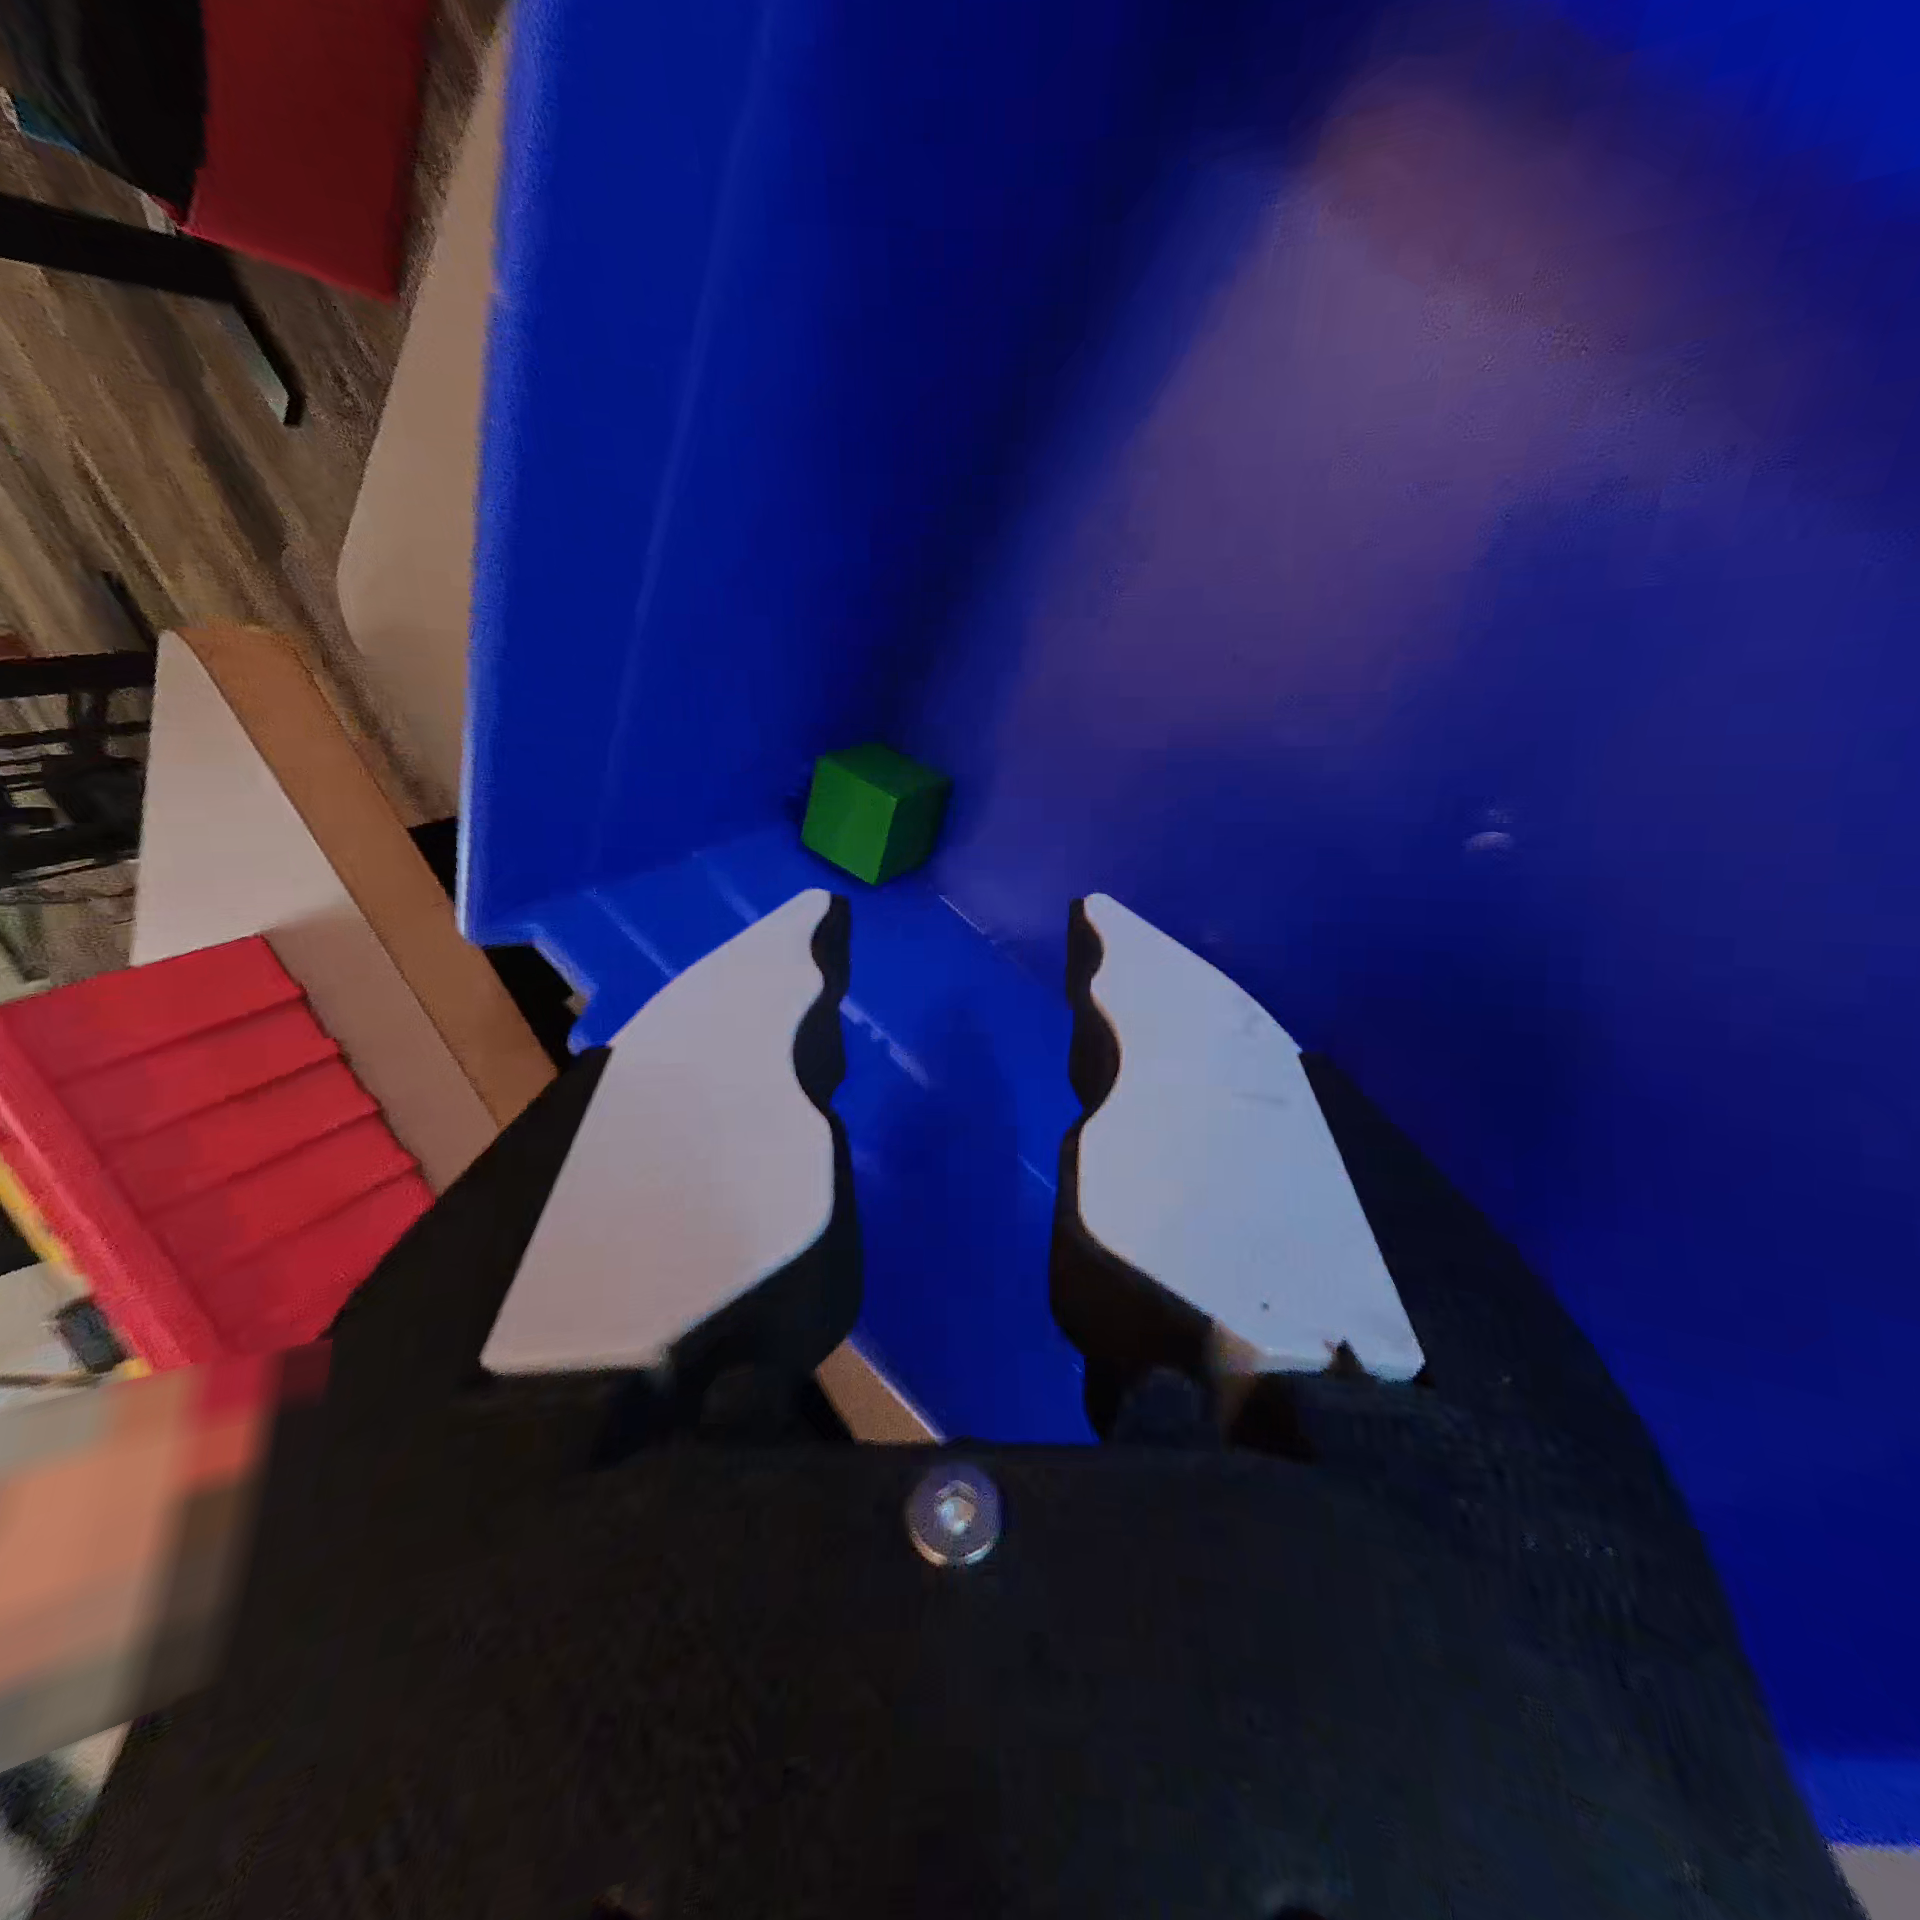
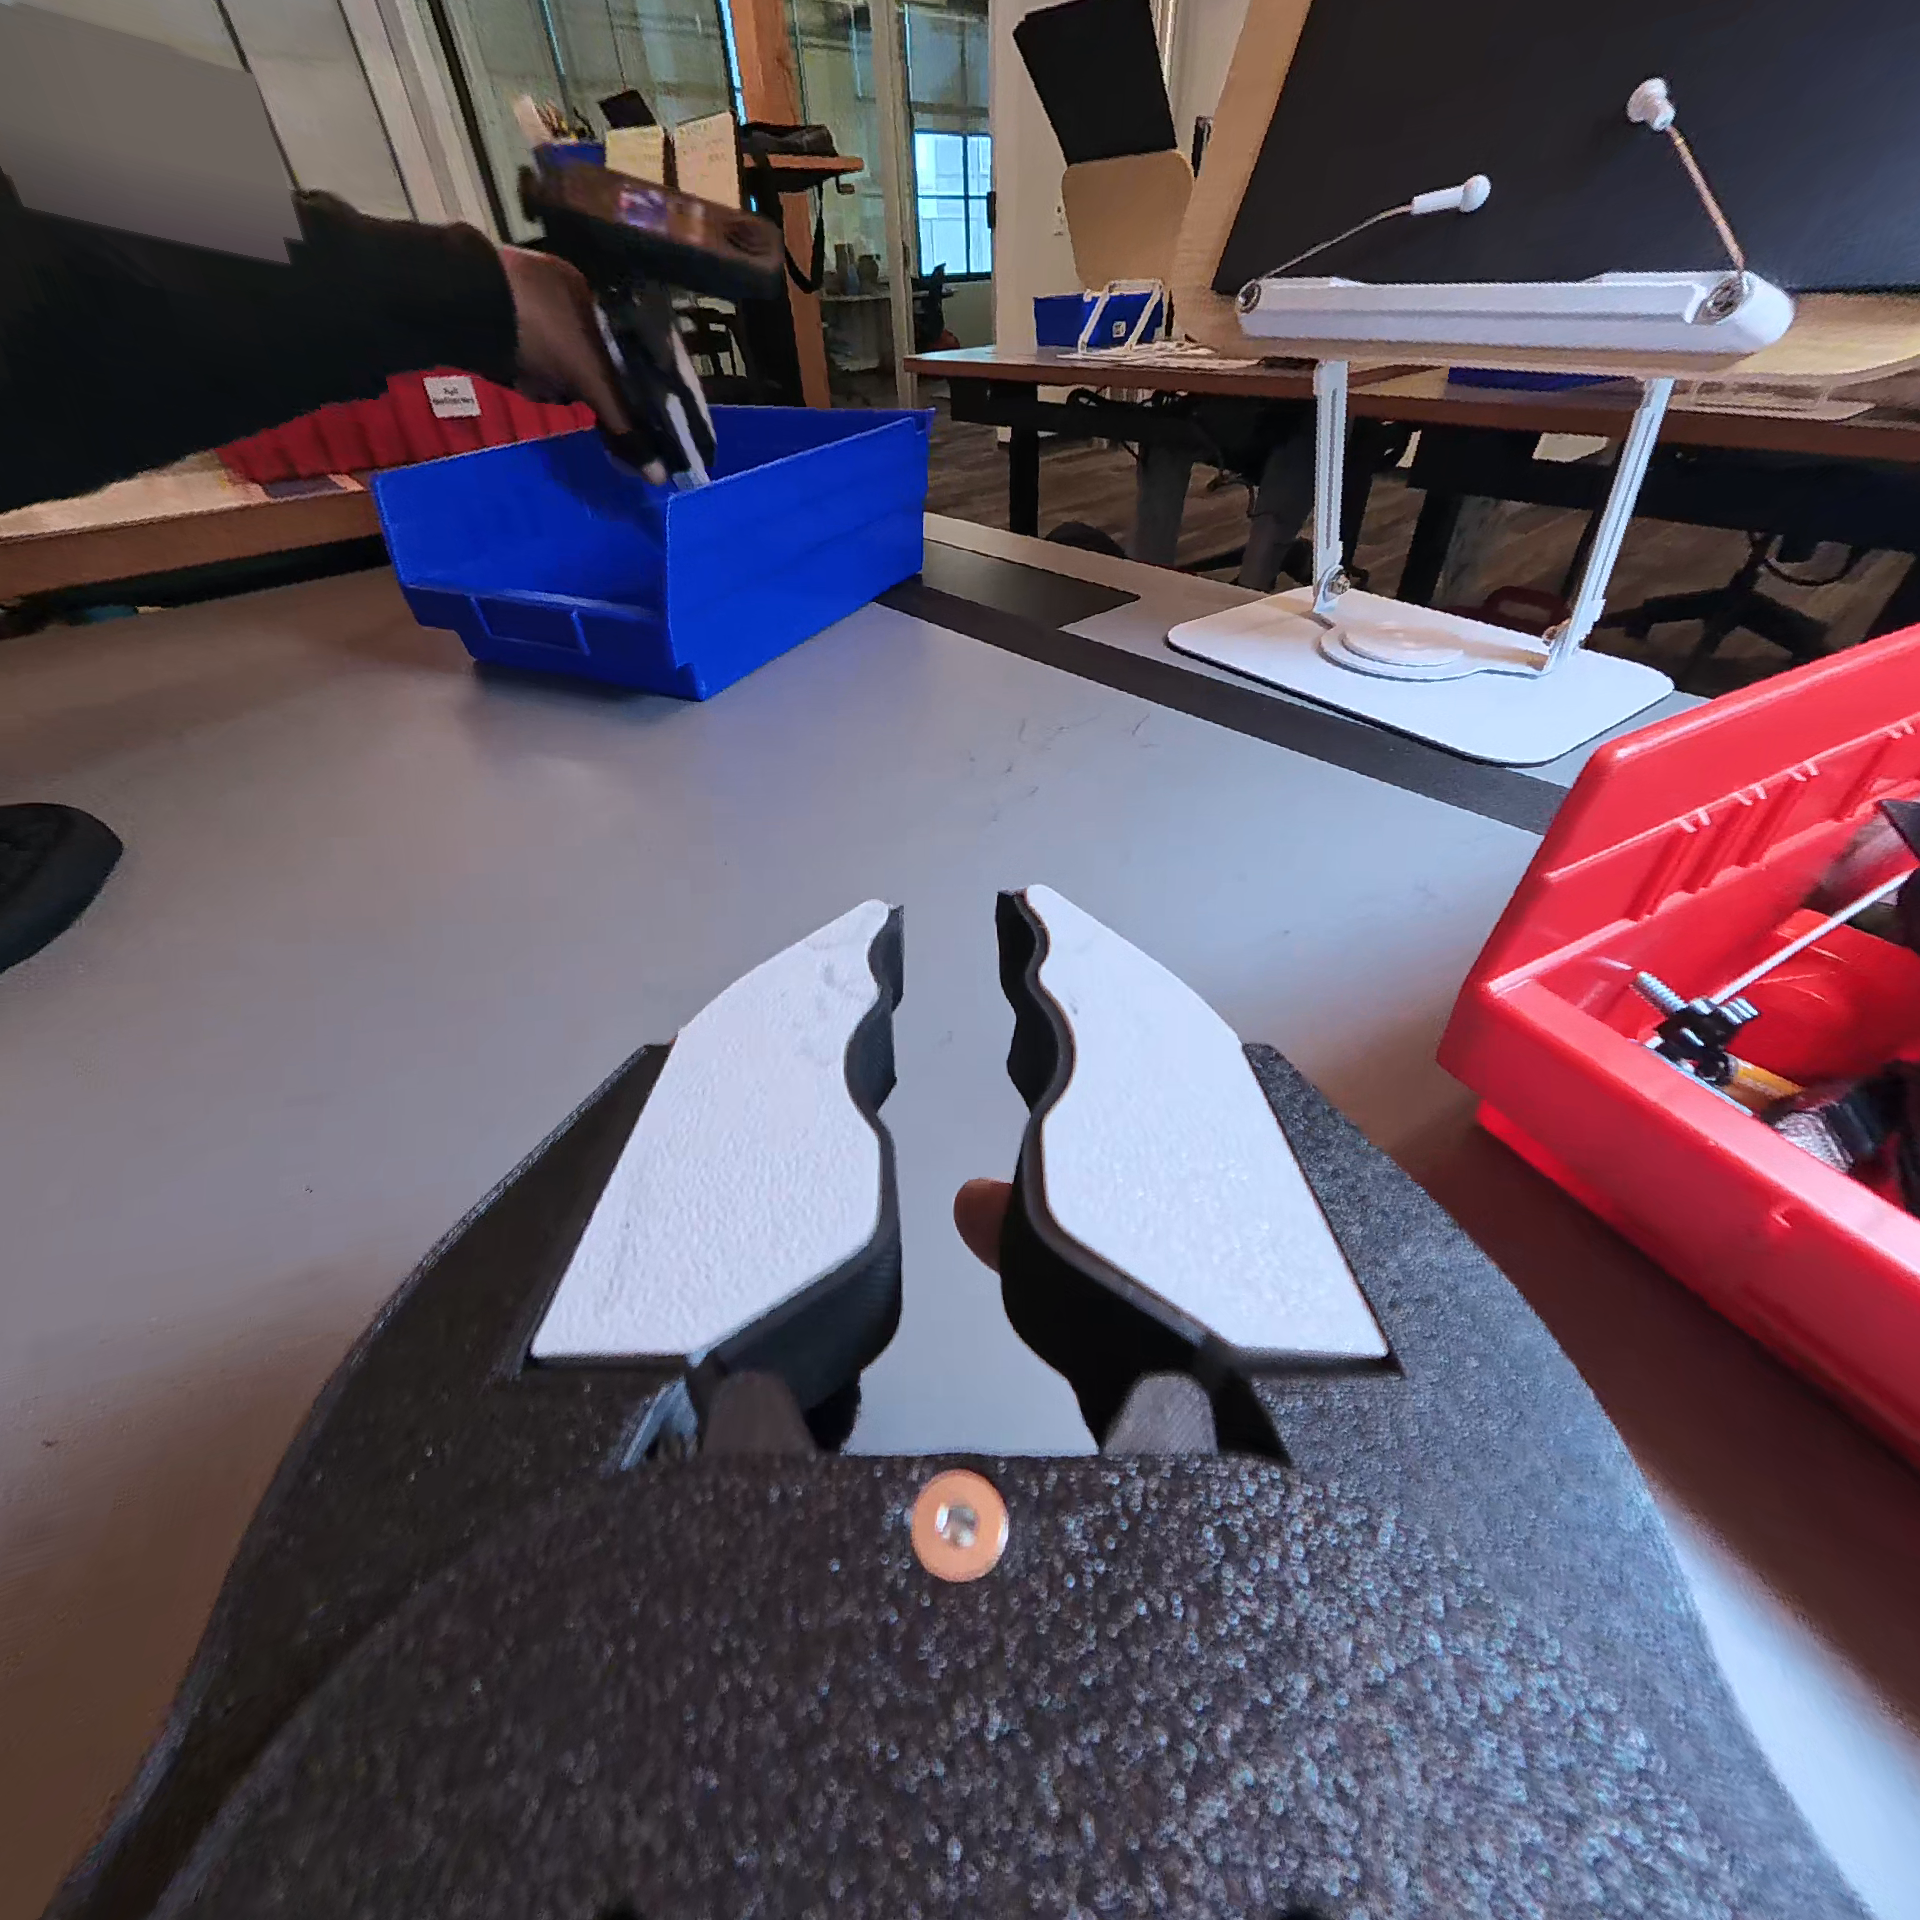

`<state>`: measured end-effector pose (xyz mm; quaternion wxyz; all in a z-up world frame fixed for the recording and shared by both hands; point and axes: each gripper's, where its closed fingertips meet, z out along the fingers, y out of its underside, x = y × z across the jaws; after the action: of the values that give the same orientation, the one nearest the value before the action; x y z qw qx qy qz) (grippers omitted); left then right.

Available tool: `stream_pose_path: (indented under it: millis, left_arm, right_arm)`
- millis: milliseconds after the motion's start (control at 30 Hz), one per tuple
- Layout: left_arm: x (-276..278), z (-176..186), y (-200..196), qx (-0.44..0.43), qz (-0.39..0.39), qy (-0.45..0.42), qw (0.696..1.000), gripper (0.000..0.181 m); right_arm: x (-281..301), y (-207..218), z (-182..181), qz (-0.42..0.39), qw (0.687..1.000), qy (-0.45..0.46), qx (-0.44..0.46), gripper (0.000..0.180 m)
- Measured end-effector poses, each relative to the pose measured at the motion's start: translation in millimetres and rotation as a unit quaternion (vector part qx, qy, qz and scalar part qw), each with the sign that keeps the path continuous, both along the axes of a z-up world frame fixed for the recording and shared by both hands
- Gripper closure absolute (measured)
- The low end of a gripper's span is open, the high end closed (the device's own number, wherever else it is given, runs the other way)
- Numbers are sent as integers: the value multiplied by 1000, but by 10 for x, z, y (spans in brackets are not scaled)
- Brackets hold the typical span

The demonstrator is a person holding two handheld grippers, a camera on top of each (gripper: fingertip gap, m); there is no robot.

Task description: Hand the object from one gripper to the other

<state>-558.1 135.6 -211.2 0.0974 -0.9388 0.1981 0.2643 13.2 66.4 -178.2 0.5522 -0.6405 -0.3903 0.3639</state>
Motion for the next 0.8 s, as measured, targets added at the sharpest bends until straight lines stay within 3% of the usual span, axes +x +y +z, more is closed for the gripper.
stream_pose_path:
  millis: [167,333,467,600,800]
  left_arm:
    - [-216,-207,77,-128,-41,74,988,134]
    - [-342,-324,163,-196,-52,90,975,132]
    - [-487,-444,17,-283,-35,103,953,126]
    - [-649,-427,103,-288,-64,159,942,148]
    - [-502,-423,103,-260,-100,111,954,149]
  right_arm:
    - [9,-36,-19,9,1000,-9,14,163]
    - [12,20,-27,4,1000,-7,7,163]
    - [53,80,-10,-7,1000,10,-10,163]
    - [92,129,4,-16,999,24,-21,164]
    - [91,140,-2,-18,999,24,-25,165]
